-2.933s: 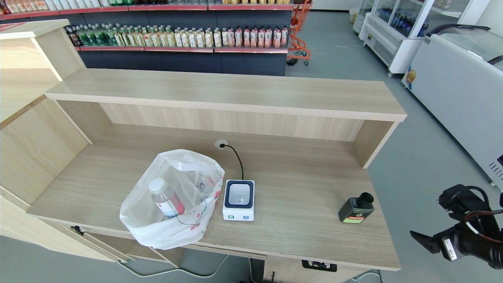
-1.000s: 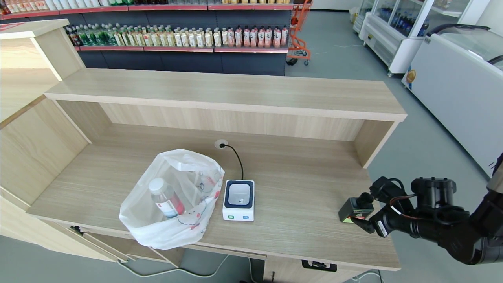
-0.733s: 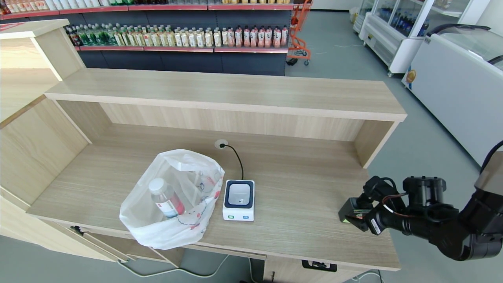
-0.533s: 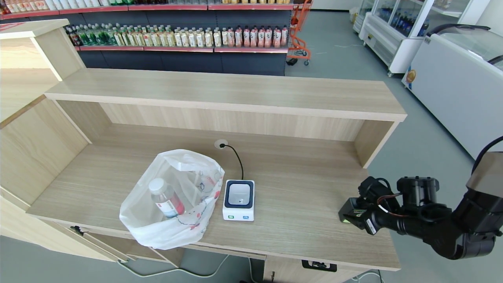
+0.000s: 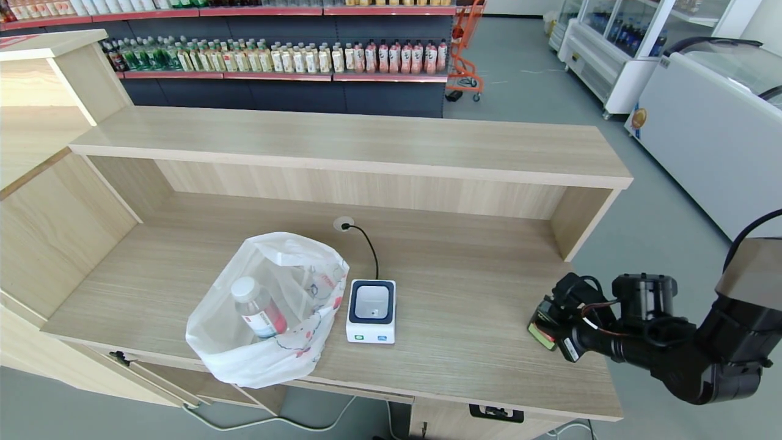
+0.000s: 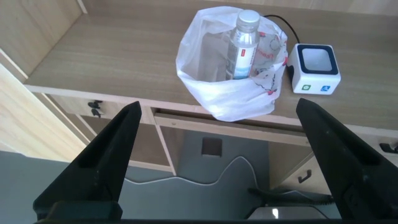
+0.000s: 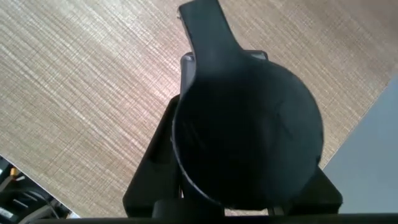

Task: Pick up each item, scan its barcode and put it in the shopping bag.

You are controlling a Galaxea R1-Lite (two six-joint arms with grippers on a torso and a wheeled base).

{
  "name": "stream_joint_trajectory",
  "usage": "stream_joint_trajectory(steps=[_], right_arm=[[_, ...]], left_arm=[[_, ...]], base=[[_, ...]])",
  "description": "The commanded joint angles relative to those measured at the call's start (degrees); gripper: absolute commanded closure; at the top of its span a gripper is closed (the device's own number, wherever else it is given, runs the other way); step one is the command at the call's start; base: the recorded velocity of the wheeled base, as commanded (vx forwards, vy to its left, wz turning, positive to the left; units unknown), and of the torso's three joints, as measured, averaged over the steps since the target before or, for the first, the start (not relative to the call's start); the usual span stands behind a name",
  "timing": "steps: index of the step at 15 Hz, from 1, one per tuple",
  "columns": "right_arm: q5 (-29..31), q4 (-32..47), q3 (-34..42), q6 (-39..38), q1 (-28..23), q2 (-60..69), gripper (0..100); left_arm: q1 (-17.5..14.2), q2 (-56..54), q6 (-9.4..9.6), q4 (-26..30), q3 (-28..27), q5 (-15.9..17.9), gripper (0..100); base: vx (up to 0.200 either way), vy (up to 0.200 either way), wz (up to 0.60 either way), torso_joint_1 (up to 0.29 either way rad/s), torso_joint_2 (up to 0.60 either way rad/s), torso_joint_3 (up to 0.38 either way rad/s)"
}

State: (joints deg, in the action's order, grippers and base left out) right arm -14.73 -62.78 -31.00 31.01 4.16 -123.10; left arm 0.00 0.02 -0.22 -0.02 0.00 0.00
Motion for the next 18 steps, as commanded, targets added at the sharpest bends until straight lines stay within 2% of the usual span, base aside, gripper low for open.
stream_joint_trajectory(steps=[1,5,7,9,13,14,17,18], right_arm=[[0.0,-2.8,0.8,-0.5,-0.4,2.0,100],[0.1,-13.0,6.1,-1.0,-2.4,13.5,100],[0.0,-18.3,8.9,6.3,-1.2,22.1,100],[-1.0,-18.1,10.2,9.9,4.1,29.8,100],[-3.2,-18.1,18.9,22.6,10.9,40.6,100],[-3.3,-18.1,19.5,23.4,11.3,41.3,100],[-3.1,-18.1,28.8,31.7,12.1,49.2,100],[-3.2,-18.2,28.8,33.9,12.1,48.9,100]], left_arm=[[0.0,0.0,-0.04,0.0,0.0,0.0,0],[0.0,0.0,-0.04,0.0,0.0,0.0,0],[0.0,0.0,-0.04,-0.1,0.0,0.0,0],[0.0,0.0,0.04,0.0,0.0,0.0,0],[0.0,0.0,-0.04,-0.1,0.0,0.0,0],[0.0,0.0,-0.04,0.0,0.0,0.0,0],[0.0,0.0,-0.04,-0.1,0.0,0.0,0],[0.0,0.0,0.04,-0.1,0.0,0.0,0]], base=[[0.000,0.000,0.00,0.000,0.00,0.000],[0.000,0.000,0.00,0.000,0.00,0.000],[0.000,0.000,0.00,0.000,0.00,0.000],[0.000,0.000,0.00,0.000,0.00,0.000],[0.000,0.000,0.00,0.000,0.00,0.000],[0.000,0.000,0.00,0.000,0.00,0.000],[0.000,0.000,0.00,0.000,0.00,0.000],[0.000,0.000,0.00,0.000,0.00,0.000]])
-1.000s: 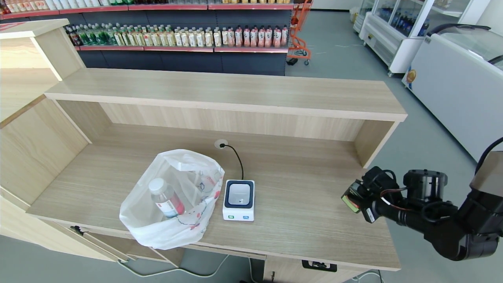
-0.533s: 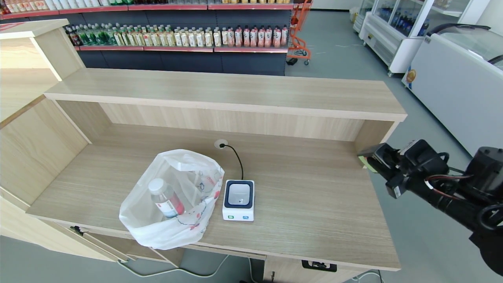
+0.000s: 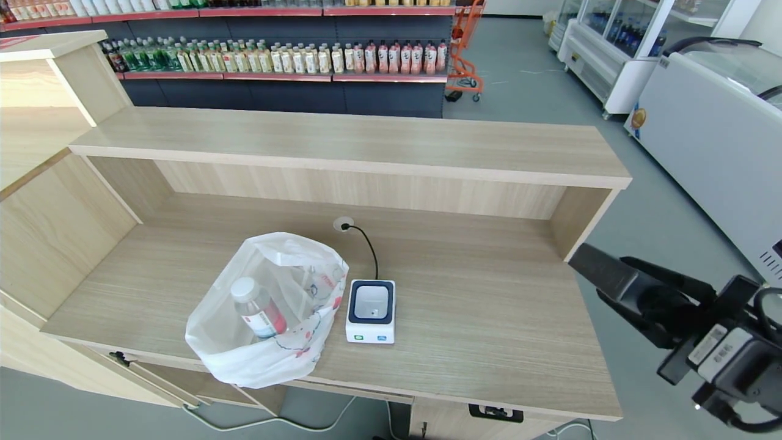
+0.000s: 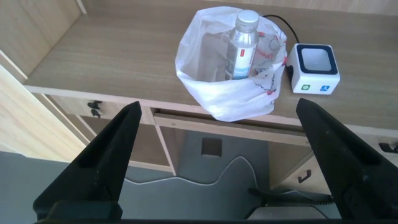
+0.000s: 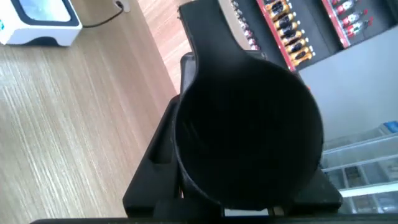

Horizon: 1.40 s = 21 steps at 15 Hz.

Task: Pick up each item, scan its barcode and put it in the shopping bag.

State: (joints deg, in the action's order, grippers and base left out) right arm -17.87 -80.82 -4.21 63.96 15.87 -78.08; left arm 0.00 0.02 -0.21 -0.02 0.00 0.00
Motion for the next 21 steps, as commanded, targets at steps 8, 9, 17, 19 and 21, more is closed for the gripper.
stream_joint_trajectory(steps=[8,9,17,19,21], right_arm=[[3.9,8.7,-5.4,28.7,10.7,11.0,100],[4.3,13.2,-7.2,33.7,12.5,13.9,100],[4.6,59.6,-26.8,54.5,25.8,23.8,100],[1.9,64.5,-30.2,55.8,25.8,22.0,100],[0.3,66.3,-32.0,55.5,25.4,19.1,100]], left_arm=[[0.0,0.0,0.03,0.0,0.0,0.0,0],[0.0,0.0,-0.06,0.0,0.0,0.0,0],[0.0,0.0,0.03,0.0,0.0,0.0,0],[0.0,0.0,-0.06,0.0,0.0,0.0,0],[0.0,0.0,-0.06,0.0,0.0,0.0,0]], base=[[0.000,0.000,0.00,0.000,0.00,0.000],[0.000,0.000,0.00,0.000,0.00,0.000],[0.000,0.000,0.00,0.000,0.00,0.000],[0.000,0.000,0.00,0.000,0.00,0.000],[0.000,0.000,0.00,0.000,0.00,0.000]])
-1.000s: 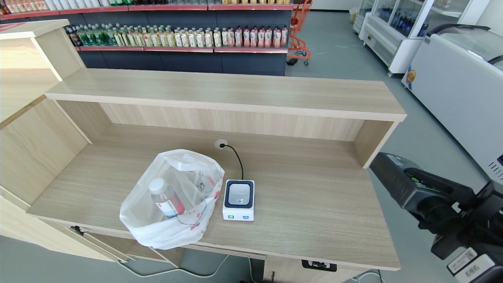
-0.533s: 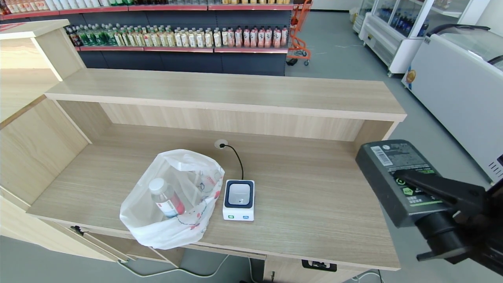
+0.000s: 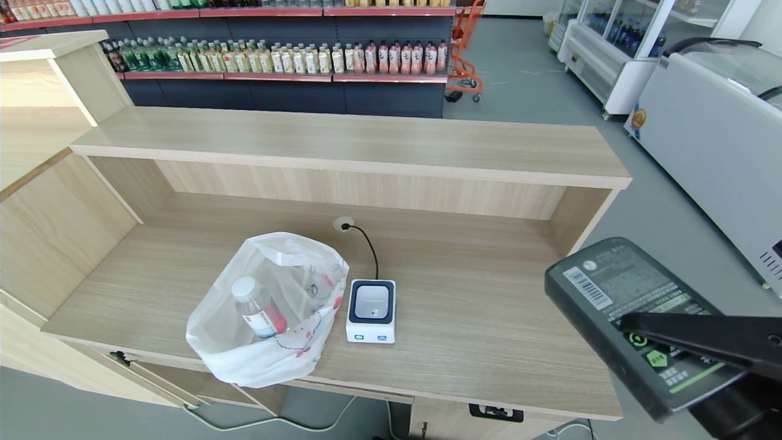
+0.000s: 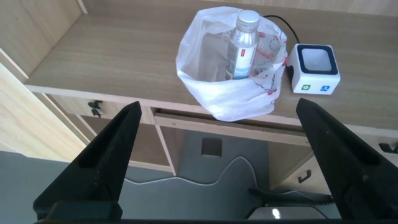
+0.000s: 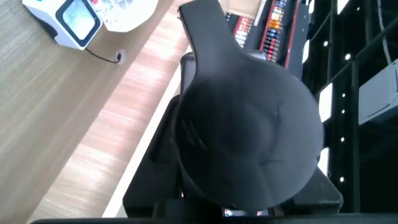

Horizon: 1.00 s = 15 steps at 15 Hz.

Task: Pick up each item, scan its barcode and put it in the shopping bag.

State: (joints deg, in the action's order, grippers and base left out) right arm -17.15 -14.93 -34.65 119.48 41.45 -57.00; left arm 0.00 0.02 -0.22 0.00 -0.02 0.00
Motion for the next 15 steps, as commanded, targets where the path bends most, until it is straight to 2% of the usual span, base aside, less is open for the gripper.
stream_joint_trajectory(steps=[1,4,5,6,9,10,13,15], right_arm=[[-0.9,0.3,-2.2,0.1,-1.3,-2.0,100],[-5.9,0.4,-1.8,0.5,-3.0,-1.4,100],[-9.3,-0.3,-1.9,6.0,-3.0,-2.1,100],[-10.3,-1.9,-3.1,12.4,-3.0,-2.9,100],[-12.1,-19.5,1.7,27.5,-1.5,-5.0,100],[-13.5,-24.3,4.3,29.8,-0.2,-6.5,100],[-14.7,-37.7,10.2,30.7,0.1,-11.6,100],[-15.5,-41.8,11.9,30.5,0.4,-13.5,100]], left_arm=[[0.0,0.0,0.04,-0.1,0.0,0.0,0],[0.0,0.0,-0.04,-0.1,0.0,0.0,0],[0.0,0.0,-0.04,0.0,0.0,0.0,0],[0.0,0.0,-0.04,-0.1,0.0,0.0,0],[0.0,0.0,-0.04,-0.1,0.0,0.0,0],[0.0,0.0,-0.04,0.0,0.0,0.0,0],[0.0,0.0,0.04,-0.1,0.0,0.0,0],[0.0,0.0,-0.04,-0.1,0.0,0.0,0]], base=[[0.000,0.000,0.00,0.000,0.00,0.000],[0.000,0.000,0.00,0.000,0.00,0.000],[0.000,0.000,0.00,0.000,0.00,0.000],[0.000,0.000,0.00,0.000,0.00,0.000],[0.000,0.000,0.00,0.000,0.00,0.000],[0.000,0.000,0.00,0.000,0.00,0.000],[0.000,0.000,0.00,0.000,0.00,0.000],[0.000,0.000,0.00,0.000,0.00,0.000]])
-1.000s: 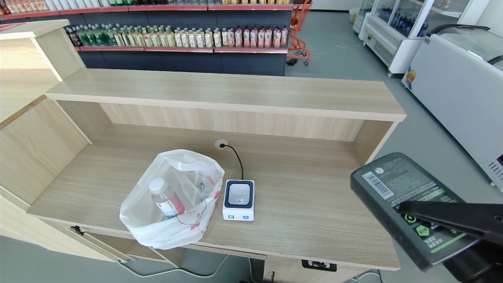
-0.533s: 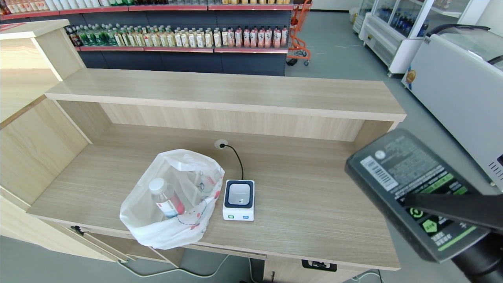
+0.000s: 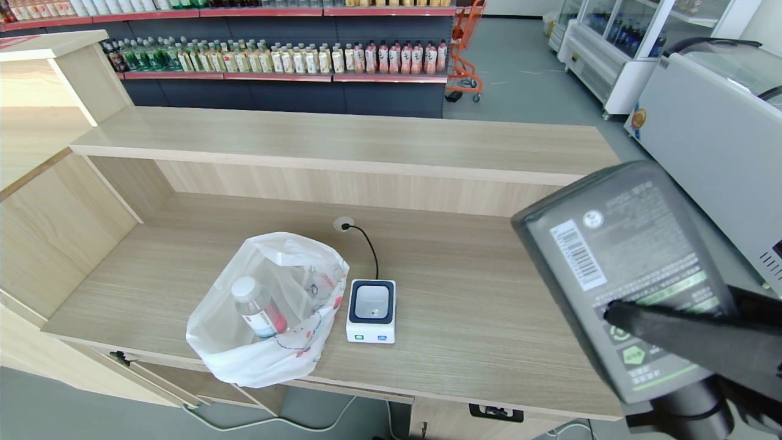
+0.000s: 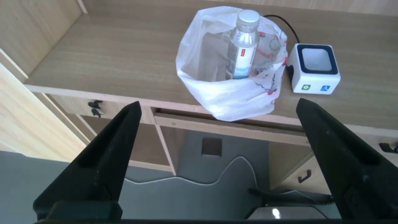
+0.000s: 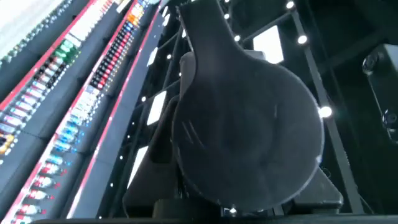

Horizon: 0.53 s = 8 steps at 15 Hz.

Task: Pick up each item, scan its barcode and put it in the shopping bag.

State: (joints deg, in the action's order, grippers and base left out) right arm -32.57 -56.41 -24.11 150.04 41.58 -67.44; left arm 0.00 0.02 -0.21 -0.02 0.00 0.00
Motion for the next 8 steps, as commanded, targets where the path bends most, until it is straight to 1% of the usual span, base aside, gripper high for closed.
stream_joint_trajectory(steps=[1,4,8], right_arm=[[-0.2,-0.4,2.5,0.1,0.3,-3.1,100],[-0.1,-0.5,3.8,-0.1,3.1,-2.7,100],[-0.1,-0.5,3.2,-0.1,3.3,-2.9,100]], left_arm=[[0.0,0.0,0.03,-0.1,0.0,0.0,0],[0.0,0.0,0.03,-0.1,0.0,0.0,0],[0.0,0.0,0.03,0.0,0.0,0.0,0]], base=[[0.000,0.000,0.00,0.000,0.00,0.000],[0.000,0.000,0.00,0.000,0.00,0.000],[0.000,0.000,0.00,0.000,0.00,0.000]])
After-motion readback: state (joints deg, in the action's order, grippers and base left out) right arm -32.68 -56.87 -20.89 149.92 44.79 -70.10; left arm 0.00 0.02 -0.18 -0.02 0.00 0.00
